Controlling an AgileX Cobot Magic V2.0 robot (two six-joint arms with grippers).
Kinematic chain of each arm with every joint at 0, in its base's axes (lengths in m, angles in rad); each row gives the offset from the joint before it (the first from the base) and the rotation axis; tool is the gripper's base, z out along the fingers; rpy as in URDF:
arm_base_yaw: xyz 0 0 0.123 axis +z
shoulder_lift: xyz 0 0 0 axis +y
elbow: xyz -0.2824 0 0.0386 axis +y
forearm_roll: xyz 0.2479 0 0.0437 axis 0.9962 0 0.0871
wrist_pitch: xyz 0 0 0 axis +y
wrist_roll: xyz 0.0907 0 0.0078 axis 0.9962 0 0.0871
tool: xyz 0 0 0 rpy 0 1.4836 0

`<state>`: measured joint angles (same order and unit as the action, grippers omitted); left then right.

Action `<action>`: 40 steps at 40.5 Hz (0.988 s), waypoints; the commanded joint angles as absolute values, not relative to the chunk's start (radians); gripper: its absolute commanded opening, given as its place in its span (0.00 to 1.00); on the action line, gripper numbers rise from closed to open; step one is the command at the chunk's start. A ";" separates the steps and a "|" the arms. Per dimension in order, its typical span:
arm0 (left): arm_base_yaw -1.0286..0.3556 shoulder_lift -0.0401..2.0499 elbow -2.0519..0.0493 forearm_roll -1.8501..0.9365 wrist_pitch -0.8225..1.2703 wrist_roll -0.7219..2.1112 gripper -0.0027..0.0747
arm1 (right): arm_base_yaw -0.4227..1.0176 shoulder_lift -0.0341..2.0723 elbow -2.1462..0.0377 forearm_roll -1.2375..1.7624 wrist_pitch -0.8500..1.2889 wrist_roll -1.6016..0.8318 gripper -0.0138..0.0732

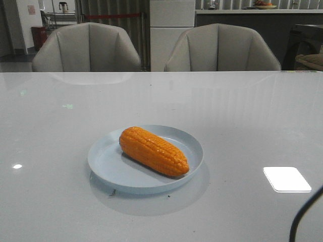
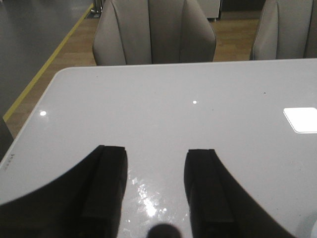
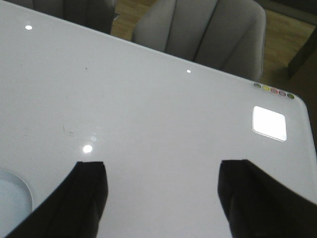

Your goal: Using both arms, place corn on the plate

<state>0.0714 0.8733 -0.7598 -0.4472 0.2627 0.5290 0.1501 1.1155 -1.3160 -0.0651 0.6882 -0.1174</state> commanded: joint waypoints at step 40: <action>0.074 0.750 -0.754 -0.370 0.484 0.517 0.36 | 0.073 0.612 -0.742 -0.076 0.557 0.007 0.23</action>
